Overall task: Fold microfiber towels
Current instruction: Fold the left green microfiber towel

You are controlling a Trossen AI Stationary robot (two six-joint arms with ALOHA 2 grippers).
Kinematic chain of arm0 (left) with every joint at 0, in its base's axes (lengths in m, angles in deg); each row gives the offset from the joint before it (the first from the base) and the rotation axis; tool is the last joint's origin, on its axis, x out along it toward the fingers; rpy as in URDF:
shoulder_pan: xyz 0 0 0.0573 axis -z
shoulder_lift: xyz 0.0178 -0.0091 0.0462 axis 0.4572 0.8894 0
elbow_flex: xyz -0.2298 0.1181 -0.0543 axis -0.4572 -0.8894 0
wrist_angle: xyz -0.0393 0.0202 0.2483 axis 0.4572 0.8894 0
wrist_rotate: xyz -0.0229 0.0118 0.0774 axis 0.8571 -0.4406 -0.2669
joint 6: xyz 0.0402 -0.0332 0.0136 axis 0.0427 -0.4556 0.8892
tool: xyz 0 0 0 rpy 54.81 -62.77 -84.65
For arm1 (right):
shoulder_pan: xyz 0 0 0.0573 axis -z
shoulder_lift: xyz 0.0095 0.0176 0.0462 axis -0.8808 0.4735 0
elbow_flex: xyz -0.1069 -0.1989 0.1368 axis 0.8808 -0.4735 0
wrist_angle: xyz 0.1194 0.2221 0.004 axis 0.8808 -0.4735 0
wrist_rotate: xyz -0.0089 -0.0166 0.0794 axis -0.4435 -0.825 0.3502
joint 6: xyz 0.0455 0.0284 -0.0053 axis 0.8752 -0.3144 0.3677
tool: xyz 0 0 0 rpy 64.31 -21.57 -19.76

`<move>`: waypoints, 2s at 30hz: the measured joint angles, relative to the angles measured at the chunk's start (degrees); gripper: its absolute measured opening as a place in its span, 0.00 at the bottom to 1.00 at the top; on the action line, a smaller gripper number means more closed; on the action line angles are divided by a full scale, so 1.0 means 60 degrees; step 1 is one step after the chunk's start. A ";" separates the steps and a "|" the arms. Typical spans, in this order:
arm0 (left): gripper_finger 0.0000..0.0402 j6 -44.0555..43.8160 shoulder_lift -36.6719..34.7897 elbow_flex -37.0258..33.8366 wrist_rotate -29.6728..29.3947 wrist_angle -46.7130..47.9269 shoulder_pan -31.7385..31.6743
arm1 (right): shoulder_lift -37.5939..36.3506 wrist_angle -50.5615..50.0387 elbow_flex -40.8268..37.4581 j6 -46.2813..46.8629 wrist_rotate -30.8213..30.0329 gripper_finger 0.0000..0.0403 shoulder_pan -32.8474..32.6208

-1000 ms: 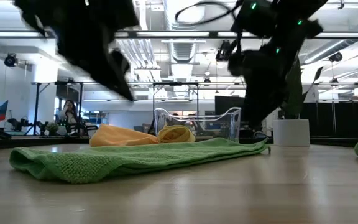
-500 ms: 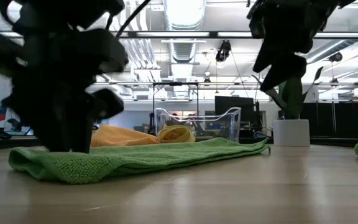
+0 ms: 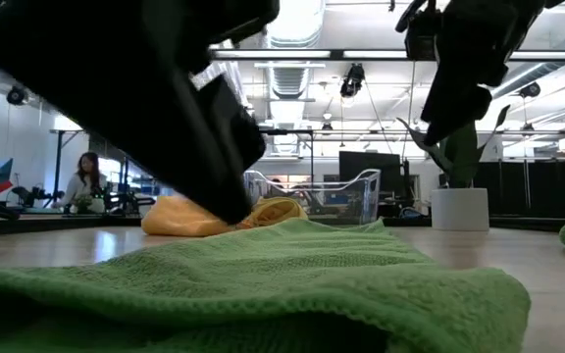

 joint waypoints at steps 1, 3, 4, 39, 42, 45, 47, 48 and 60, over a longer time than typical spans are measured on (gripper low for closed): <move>0.20 -0.0036 0.0009 0.0091 -0.0019 0.0155 -0.0010 | 0.0000 -0.0003 -0.0026 0.0009 0.0017 0.81 0.0000; 0.20 0.0008 -0.0046 0.0097 -0.0108 0.0458 -0.0082 | -0.0011 0.0014 -0.0067 0.0096 0.0101 0.81 0.0000; 0.20 0.0005 -0.0121 0.0084 -0.0149 0.0530 -0.0141 | -0.0024 0.0025 -0.0086 0.0193 0.0260 0.81 0.0001; 0.20 0.0345 -0.5248 -0.2191 0.0184 0.2761 -0.5054 | 0.2029 0.7466 -0.3224 0.9156 -0.0274 0.78 0.1617; 0.20 0.0353 -0.5265 -0.2319 0.0373 0.2793 -0.5067 | 0.2685 0.7529 -0.2756 0.9125 -0.0085 0.72 0.1614; 0.20 0.0361 -0.5281 -0.2419 0.0732 0.2721 -0.5064 | 0.3101 0.7478 -0.2530 0.9309 -0.0007 0.65 0.1604; 0.20 0.0368 -0.5281 -0.2482 0.0965 0.2771 -0.5064 | 0.3209 0.7424 -0.2468 0.9332 0.0000 0.61 0.1588; 0.20 0.0368 -0.5281 -0.2495 0.1064 0.2770 -0.5064 | 0.3253 0.7452 -0.2399 0.9339 0.0001 0.60 0.1568; 0.20 0.0794 -0.5284 -0.2503 0.1392 0.2919 -0.5060 | 0.2905 0.7362 -0.2446 0.9347 0.0072 0.59 0.1548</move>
